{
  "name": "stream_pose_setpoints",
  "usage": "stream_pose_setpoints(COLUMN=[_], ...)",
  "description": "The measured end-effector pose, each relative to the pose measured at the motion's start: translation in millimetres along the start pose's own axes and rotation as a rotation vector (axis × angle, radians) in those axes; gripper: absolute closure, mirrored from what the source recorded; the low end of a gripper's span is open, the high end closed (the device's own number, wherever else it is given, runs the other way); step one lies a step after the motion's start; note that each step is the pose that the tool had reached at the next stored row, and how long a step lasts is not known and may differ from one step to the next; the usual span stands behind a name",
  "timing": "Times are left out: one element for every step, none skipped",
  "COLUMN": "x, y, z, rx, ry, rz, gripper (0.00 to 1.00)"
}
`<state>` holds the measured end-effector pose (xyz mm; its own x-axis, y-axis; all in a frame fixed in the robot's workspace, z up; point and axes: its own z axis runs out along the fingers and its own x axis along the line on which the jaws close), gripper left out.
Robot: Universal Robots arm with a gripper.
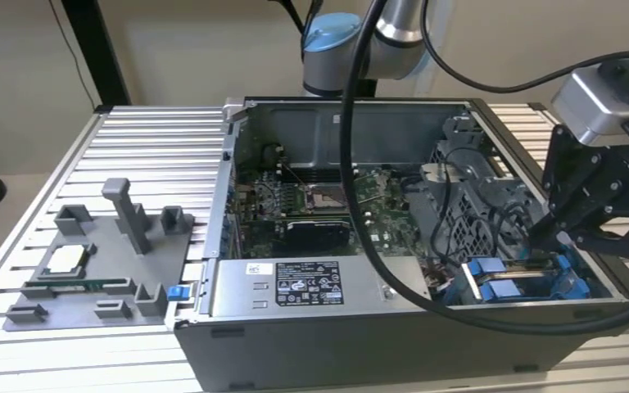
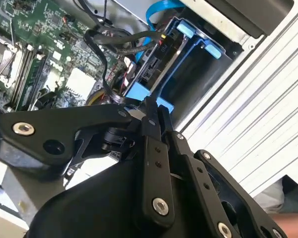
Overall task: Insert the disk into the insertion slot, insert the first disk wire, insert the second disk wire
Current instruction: 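Insert the second disk wire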
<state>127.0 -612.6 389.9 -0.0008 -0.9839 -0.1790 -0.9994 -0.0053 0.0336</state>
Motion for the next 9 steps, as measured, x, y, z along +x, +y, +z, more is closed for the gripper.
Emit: stream_pose_setpoints(x=[0.7,1.5,1.5,1.6,1.6,1.7,1.7,1.8,1.8], y=[0.0,0.0,0.0,0.0,0.0,0.0,0.0,0.0,0.0], z=[-0.1,-0.3,-0.3,-0.3,-0.3,-0.3,-0.3,-0.3,-0.3], rx=[0.0,0.0,0.0,0.0,0.0,0.0,0.0,0.0,0.0], ry=[0.0001,0.0,0.0,0.0,0.0,0.0,0.0,0.0,0.0], rz=[0.0,0.0,0.0,0.0,0.0,0.0,0.0,0.0,0.0], gripper=[1.0,1.0,1.0,1.0,1.0,1.0,1.0,1.0,1.0])
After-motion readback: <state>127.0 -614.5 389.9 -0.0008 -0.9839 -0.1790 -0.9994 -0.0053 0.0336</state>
